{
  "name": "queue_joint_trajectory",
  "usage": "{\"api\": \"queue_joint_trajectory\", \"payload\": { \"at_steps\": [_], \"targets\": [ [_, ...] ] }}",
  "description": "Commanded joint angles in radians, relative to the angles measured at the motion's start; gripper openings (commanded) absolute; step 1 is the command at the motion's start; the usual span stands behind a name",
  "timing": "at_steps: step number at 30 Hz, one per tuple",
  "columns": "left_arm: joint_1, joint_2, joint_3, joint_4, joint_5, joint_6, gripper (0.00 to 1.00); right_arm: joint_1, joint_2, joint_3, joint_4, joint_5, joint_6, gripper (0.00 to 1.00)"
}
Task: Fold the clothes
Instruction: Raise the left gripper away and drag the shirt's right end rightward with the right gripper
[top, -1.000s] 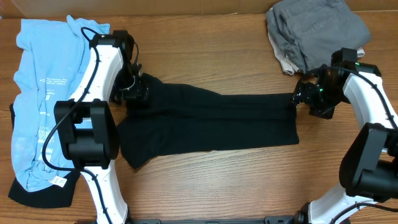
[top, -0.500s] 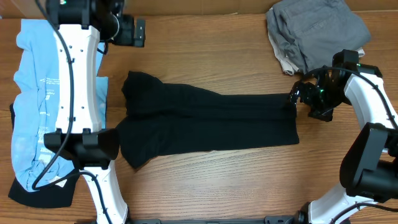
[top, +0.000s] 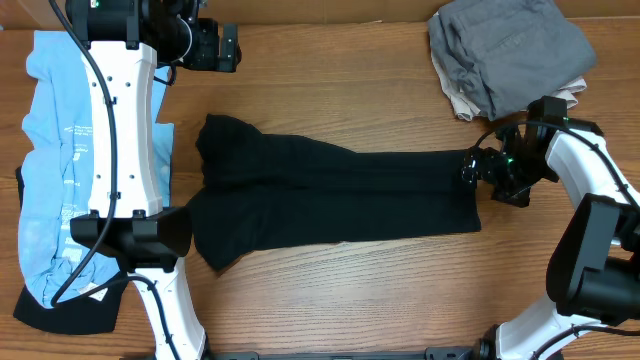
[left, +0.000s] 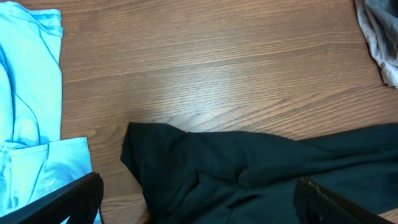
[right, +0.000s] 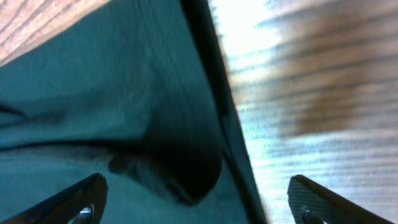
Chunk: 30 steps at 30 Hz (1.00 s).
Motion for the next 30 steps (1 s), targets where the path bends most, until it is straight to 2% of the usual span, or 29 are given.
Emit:
{"api": "queue_joint_trajectory", "payload": {
  "at_steps": [1, 13, 20, 23, 30],
  "targets": [
    [0.0, -0.008, 0.016, -0.005, 0.02, 0.009, 0.99, 0.004, 0.002, -0.033, 0.042, 0.016, -0.03, 0.93],
    [0.0, -0.008, 0.016, -0.002, 0.015, 0.009, 0.99, 0.005, 0.002, -0.191, 0.249, 0.0, -0.005, 0.87],
    [0.0, -0.008, 0.016, -0.002, 0.015, 0.008, 0.99, 0.054, 0.002, -0.209, 0.263, -0.034, 0.037, 0.75],
    [0.0, -0.008, 0.016, -0.005, 0.015, 0.008, 0.99, 0.094, 0.002, -0.209, 0.268, -0.033, 0.058, 0.66],
    [0.0, -0.008, 0.016, -0.009, 0.015, 0.008, 0.99, 0.124, 0.002, -0.209, 0.26, 0.128, 0.159, 0.34]
  ]
}}
